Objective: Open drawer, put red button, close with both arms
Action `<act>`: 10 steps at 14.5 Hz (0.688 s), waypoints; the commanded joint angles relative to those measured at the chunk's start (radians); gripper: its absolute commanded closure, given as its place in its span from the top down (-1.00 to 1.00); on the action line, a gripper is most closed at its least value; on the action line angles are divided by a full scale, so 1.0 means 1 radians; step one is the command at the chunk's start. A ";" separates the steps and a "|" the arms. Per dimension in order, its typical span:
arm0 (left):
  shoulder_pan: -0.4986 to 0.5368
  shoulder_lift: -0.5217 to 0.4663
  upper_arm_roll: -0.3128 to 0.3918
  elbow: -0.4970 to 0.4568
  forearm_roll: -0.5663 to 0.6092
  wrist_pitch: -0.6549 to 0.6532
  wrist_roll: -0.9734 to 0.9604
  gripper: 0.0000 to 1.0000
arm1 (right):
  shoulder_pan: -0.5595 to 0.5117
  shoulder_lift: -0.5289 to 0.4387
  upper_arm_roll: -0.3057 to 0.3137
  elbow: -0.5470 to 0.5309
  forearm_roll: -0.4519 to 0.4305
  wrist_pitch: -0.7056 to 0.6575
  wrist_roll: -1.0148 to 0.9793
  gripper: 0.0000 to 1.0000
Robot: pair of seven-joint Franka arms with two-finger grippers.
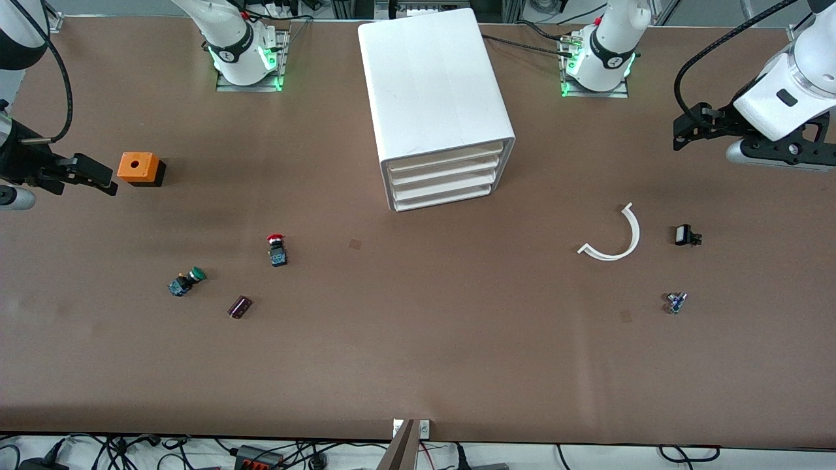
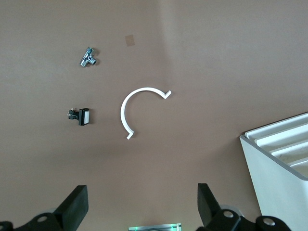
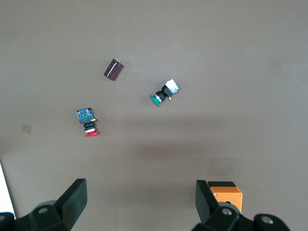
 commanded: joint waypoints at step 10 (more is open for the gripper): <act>-0.001 0.015 -0.002 0.032 0.003 -0.021 0.000 1.00 | 0.210 0.135 0.003 -0.001 -0.008 0.088 0.020 1.00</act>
